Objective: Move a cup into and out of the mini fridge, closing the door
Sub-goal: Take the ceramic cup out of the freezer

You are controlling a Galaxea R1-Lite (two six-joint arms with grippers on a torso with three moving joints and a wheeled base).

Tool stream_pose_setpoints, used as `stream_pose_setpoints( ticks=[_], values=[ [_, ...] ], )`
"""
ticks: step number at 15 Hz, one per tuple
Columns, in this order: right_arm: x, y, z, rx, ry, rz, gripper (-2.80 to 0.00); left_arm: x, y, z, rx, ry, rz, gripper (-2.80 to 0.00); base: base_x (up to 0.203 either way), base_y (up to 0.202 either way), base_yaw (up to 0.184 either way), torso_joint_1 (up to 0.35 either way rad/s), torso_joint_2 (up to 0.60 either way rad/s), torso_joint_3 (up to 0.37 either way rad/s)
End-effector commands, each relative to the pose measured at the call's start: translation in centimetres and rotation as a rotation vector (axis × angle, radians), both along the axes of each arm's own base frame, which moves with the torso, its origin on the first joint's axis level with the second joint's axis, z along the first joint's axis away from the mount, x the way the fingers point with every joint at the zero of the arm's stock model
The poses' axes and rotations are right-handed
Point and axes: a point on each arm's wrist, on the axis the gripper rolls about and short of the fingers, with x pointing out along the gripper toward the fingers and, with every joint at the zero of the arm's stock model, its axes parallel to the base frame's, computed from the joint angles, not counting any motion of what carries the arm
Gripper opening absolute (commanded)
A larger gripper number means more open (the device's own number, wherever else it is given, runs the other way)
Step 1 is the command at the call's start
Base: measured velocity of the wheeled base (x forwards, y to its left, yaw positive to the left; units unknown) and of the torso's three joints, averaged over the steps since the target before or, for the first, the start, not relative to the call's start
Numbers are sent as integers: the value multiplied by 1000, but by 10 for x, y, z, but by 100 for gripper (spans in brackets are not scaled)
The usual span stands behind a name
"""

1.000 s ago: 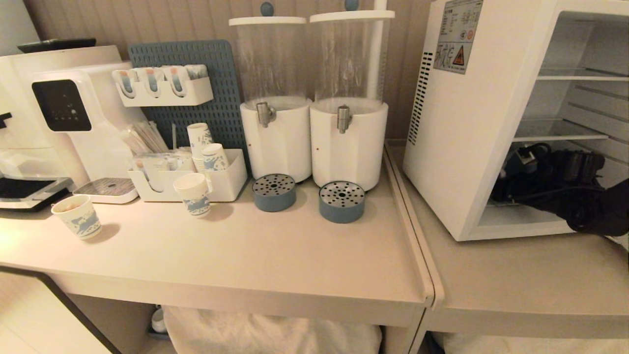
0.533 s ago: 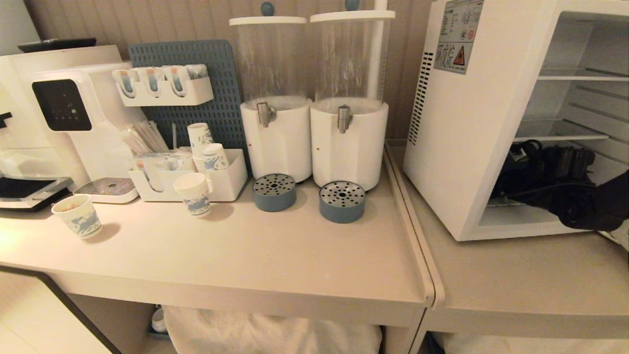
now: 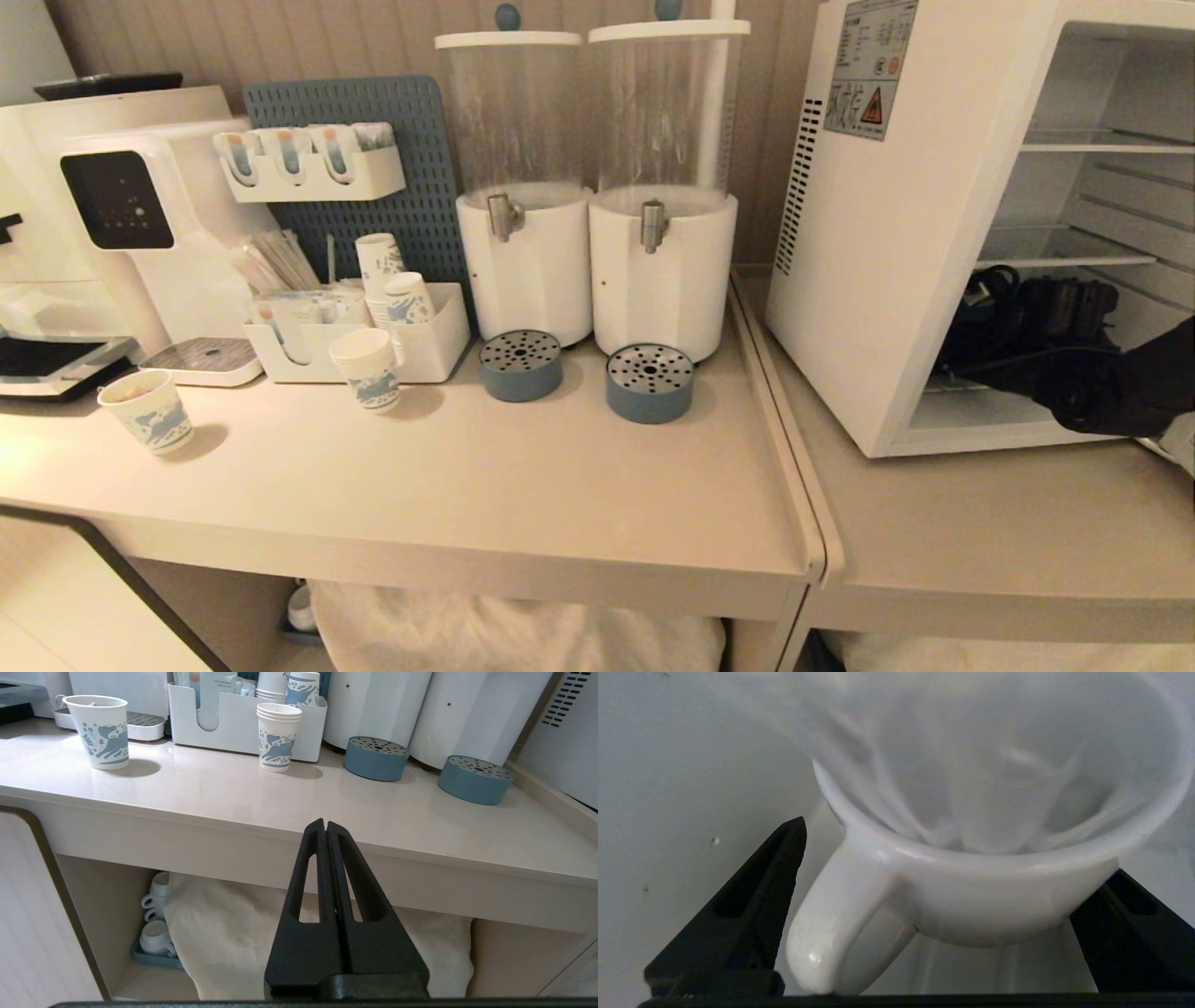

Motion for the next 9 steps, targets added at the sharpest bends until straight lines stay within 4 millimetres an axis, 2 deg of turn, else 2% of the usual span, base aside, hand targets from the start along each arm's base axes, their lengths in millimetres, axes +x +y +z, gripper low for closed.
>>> stream_pose_setpoints(
  ticks=[1,9],
  values=[
    [1,3,1,-3,-8,3,0,3,0,-11,-1,34,0,-280,0,0,0,0,0,0],
    [5,3,-6,-5,0,-7,0,3,0,-11,-1,34,0,-280,0,0,0,0,0,0]
  ],
)
